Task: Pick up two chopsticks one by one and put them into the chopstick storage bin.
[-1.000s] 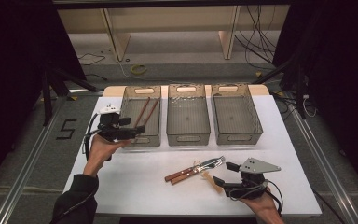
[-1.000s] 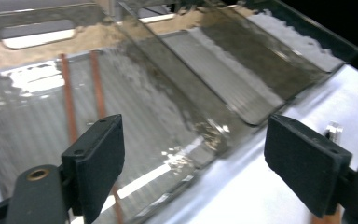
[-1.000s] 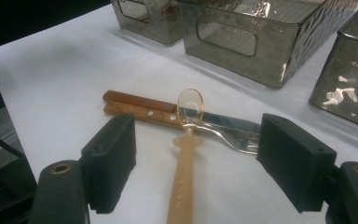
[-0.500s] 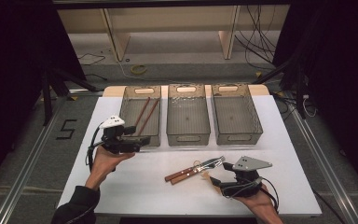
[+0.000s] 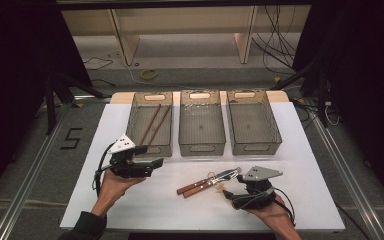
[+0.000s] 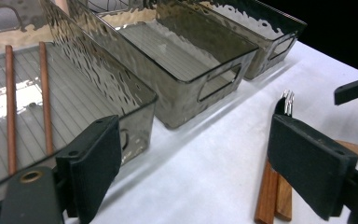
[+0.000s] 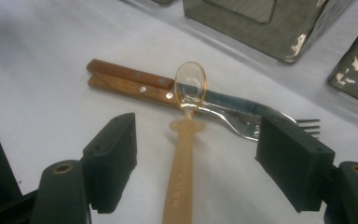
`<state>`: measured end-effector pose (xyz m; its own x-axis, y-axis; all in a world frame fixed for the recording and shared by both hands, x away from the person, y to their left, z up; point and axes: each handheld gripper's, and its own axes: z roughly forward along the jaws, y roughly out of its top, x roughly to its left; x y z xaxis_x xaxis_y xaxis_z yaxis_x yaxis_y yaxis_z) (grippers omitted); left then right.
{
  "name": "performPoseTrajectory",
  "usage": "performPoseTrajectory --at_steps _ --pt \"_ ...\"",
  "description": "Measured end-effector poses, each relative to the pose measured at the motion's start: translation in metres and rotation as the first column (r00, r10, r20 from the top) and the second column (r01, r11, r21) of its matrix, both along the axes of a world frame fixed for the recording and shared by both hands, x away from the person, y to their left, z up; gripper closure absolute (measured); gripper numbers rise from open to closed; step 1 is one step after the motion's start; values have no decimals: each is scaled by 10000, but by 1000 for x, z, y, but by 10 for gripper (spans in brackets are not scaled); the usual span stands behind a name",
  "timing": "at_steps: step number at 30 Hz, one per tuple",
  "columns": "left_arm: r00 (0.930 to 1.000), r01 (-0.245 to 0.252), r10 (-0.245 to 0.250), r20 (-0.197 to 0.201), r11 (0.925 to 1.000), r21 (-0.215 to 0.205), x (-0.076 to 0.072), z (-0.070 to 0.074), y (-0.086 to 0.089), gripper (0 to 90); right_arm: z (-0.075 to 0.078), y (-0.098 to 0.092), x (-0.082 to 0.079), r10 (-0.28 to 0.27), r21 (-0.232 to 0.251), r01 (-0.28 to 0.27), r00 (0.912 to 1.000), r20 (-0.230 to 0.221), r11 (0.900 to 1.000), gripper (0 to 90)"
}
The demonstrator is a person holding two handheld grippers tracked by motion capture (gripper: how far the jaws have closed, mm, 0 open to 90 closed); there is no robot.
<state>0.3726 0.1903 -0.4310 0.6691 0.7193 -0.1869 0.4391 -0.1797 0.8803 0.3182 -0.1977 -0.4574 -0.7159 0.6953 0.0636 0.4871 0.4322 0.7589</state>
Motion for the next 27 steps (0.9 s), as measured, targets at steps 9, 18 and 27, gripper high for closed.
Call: performPoseTrajectory --at_steps 9,18,27 --pt "9999 140 -141 65 9997 196 -13 -12 -4 171 -7 7 4 144 -582 -175 9985 -534 9982 366" --pt "9988 373 -387 291 9983 450 -25 -20 -10 171 -12 11 7 250 -1025 -326 9969 -752 9942 421" --pt "9985 482 -493 248 9979 436 -31 -24 -9 171 -16 16 7 401 -1302 -523 9947 -948 9901 465"
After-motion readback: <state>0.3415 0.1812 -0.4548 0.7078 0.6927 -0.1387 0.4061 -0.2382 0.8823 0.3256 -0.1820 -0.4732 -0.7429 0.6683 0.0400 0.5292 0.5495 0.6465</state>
